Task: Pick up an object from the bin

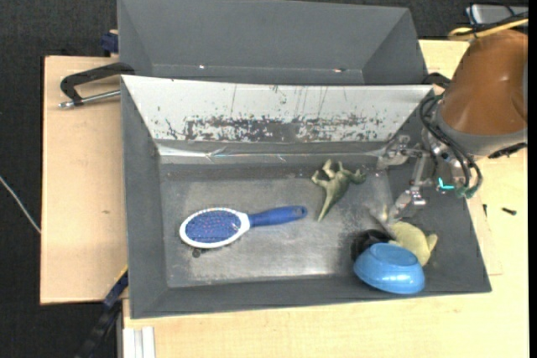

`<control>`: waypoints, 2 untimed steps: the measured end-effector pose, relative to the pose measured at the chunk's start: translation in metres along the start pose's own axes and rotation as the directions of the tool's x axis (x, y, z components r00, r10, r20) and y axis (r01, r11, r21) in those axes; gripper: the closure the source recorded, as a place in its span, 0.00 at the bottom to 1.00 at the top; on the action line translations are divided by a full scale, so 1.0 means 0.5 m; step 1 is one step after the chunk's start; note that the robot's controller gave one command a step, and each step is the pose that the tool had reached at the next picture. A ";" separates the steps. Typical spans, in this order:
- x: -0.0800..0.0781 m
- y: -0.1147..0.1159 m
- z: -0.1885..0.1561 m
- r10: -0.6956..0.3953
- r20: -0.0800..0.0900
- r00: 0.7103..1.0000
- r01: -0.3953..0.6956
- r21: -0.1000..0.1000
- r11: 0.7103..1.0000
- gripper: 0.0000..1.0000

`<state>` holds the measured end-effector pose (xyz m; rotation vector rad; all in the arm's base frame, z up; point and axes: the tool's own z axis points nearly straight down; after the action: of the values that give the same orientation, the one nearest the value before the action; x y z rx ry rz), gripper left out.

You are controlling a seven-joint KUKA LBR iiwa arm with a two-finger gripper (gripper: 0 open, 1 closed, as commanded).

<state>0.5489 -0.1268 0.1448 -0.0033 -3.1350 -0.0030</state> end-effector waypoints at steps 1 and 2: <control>-0.105 0.104 0.143 -0.263 0.012 0.965 0.263 0.004 0.965 0.00; -0.107 0.177 0.084 -0.365 0.015 0.931 0.365 0.006 0.931 0.00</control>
Offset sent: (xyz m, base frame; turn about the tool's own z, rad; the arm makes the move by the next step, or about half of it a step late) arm 0.0497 0.0505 -0.0748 -0.2655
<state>0.6025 -0.0382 0.1026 0.5823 -3.0970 -0.0001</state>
